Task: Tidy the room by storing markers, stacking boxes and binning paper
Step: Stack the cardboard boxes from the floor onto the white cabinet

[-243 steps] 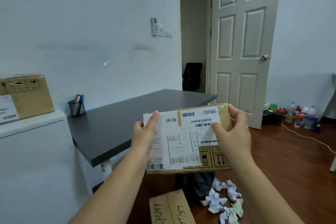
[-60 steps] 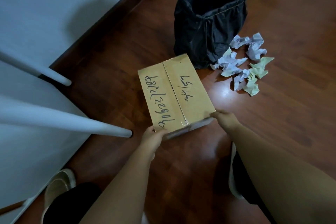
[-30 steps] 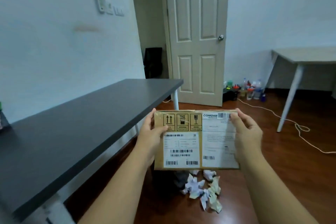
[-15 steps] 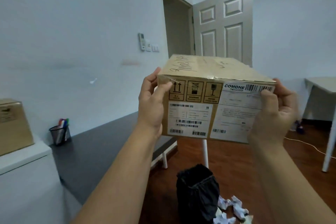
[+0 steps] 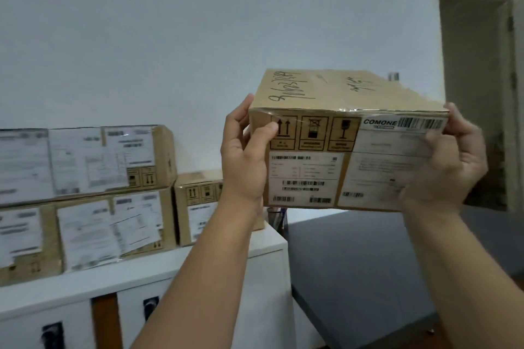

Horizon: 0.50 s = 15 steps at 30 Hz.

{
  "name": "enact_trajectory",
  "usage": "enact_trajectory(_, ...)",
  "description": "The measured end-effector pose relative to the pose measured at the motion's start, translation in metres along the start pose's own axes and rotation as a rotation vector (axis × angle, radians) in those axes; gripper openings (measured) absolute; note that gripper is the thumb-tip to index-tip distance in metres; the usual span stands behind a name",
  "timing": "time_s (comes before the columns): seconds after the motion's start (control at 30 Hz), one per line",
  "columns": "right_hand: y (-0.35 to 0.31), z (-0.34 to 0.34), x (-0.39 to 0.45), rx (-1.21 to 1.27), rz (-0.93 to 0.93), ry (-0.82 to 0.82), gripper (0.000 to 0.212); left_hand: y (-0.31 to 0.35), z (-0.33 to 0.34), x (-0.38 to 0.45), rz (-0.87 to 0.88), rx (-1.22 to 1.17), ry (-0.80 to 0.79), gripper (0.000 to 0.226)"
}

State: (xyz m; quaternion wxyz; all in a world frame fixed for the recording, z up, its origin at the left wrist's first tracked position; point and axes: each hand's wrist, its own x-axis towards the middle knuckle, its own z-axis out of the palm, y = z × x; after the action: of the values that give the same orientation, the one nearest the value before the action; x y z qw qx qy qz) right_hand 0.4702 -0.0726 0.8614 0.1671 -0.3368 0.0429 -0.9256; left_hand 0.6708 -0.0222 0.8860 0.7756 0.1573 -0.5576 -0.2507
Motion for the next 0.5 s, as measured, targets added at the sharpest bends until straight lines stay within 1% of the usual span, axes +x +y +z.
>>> enact_trajectory(0.07, 0.025, 0.031, -0.016, 0.016, 0.077, -0.038, 0.033, 0.011, -0.029, 0.015, 0.039, 0.058, 0.039, 0.042)
enact_trajectory(0.17, 0.057, 0.070, -0.033, -0.015, 0.200, -0.146, 0.038, 0.020, -0.069, 0.037, 0.060, 0.137, 0.108, 0.048)
enact_trajectory(0.27, 0.086, 0.095, -0.048, -0.084, 0.284, -0.249, 0.044, 0.022, -0.107, 0.052, 0.030, 0.253, 0.159, 0.056)
enact_trajectory(0.37, 0.113, 0.109, -0.063, -0.164, 0.361, -0.324, 0.051, 0.020, -0.137, 0.062, -0.025, 0.363, 0.166, 0.066)
enact_trajectory(0.5, 0.137, 0.127, -0.070, -0.244, 0.382, -0.395, 0.048, 0.012, -0.170, 0.074, -0.104, 0.483, 0.143, 0.073)
